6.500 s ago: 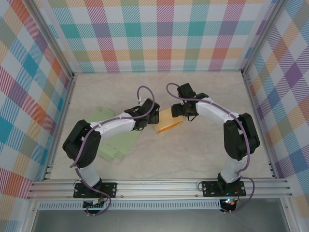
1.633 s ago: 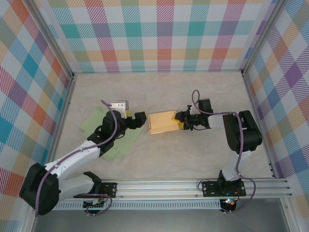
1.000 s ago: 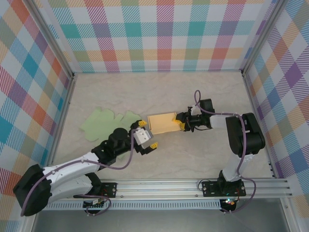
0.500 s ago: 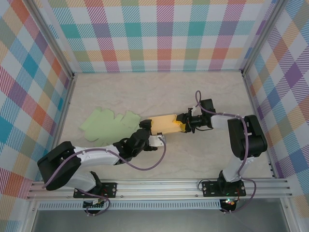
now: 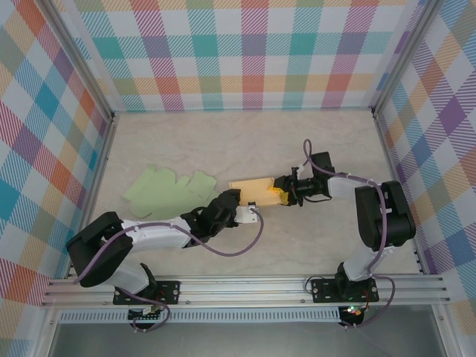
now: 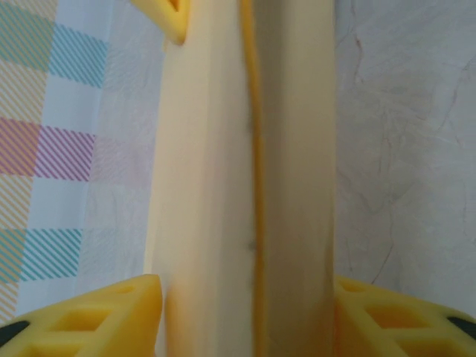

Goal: Fold the paper box

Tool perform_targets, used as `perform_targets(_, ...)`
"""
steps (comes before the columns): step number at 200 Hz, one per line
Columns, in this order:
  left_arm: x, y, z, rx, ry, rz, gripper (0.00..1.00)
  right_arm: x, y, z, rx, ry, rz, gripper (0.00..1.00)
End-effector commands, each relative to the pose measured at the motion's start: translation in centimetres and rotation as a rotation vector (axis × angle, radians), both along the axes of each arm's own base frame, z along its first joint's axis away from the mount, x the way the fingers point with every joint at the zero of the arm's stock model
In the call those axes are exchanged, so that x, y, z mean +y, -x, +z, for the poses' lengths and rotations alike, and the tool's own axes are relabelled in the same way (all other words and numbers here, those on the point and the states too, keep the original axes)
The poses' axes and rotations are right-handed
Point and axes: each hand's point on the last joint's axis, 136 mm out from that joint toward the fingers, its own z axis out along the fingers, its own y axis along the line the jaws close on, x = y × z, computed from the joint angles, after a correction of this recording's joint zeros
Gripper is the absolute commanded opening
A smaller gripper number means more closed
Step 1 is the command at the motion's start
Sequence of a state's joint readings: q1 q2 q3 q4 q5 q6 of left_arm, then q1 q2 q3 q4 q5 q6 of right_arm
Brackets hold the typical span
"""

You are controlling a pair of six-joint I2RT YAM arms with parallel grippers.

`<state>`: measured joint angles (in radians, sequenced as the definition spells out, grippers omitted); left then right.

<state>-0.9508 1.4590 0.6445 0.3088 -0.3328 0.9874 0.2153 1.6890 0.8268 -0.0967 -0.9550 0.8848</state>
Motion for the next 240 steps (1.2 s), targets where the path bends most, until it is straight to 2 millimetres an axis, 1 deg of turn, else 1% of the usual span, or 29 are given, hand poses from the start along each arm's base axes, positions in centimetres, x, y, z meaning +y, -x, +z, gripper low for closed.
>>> perform_targets(1,-0.1,-0.7,2.3,-0.005,0.048,0.024,0.53,-0.1,0.8,0.8,-0.012,-0.003,0.032,0.4)
perform_targets(14,-0.1,-0.5,2.3,0.013,0.049,0.025,0.48,-0.2,0.9,0.7,-0.012,0.005,0.033,0.43)
perform_targets(40,-0.2,0.3,2.2,0.09,0.04,0.009,0.42,-0.3,1.3,0.8,-0.014,0.013,0.036,0.5)
perform_targets(84,-0.4,1.6,1.8,0.226,0.021,-0.028,0.41,-1.0,1.5,1.6,-0.053,0.061,0.025,0.64)
perform_targets(108,-0.4,2.2,1.3,0.349,0.015,-0.04,0.41,-1.8,1.3,2.2,-0.081,0.095,0.004,0.68)
perform_targets(116,-0.5,2.6,1.0,0.401,0.012,-0.049,0.41,-2.1,1.3,2.4,-0.087,0.105,-0.006,0.68)
perform_targets(123,-0.7,2.7,1.1,0.436,0.024,-0.057,0.41,-2.4,1.3,2.6,-0.095,0.114,-0.012,0.69)
perform_targets(129,-0.4,3.3,0.6,0.491,0.004,-0.062,0.41,-2.7,1.2,2.8,-0.106,0.124,-0.02,0.69)
perform_targets(150,-0.7,3.9,0.2,0.605,0.001,-0.083,0.41,-4.1,1.0,3.5,-0.138,0.169,-0.051,0.71)
perform_targets(180,-1.2,4.5,0.2,0.741,0.0,-0.111,0.42,-6.0,0.9,5.0,-0.213,0.241,-0.087,0.75)
perform_targets(196,-1.5,4.8,0.3,0.811,0.002,-0.126,0.42,-6.5,1.1,5.6,-0.262,0.285,-0.078,0.76)
perform_targets(213,-1.8,4.3,0.4,0.837,0.011,-0.126,0.43,-7.0,1.3,6.4,-0.314,0.328,-0.065,0.75)
perform_targets(231,-1.9,3.0,0.1,0.819,0.01,-0.101,0.44,-7.6,1.6,7.1,-0.376,0.371,-0.05,0.73)
perform_targets(240,-2.0,2.3,-0.1,0.8,0.004,-0.087,0.46,-7.8,1.9,7.4,-0.401,0.397,-0.04,0.71)
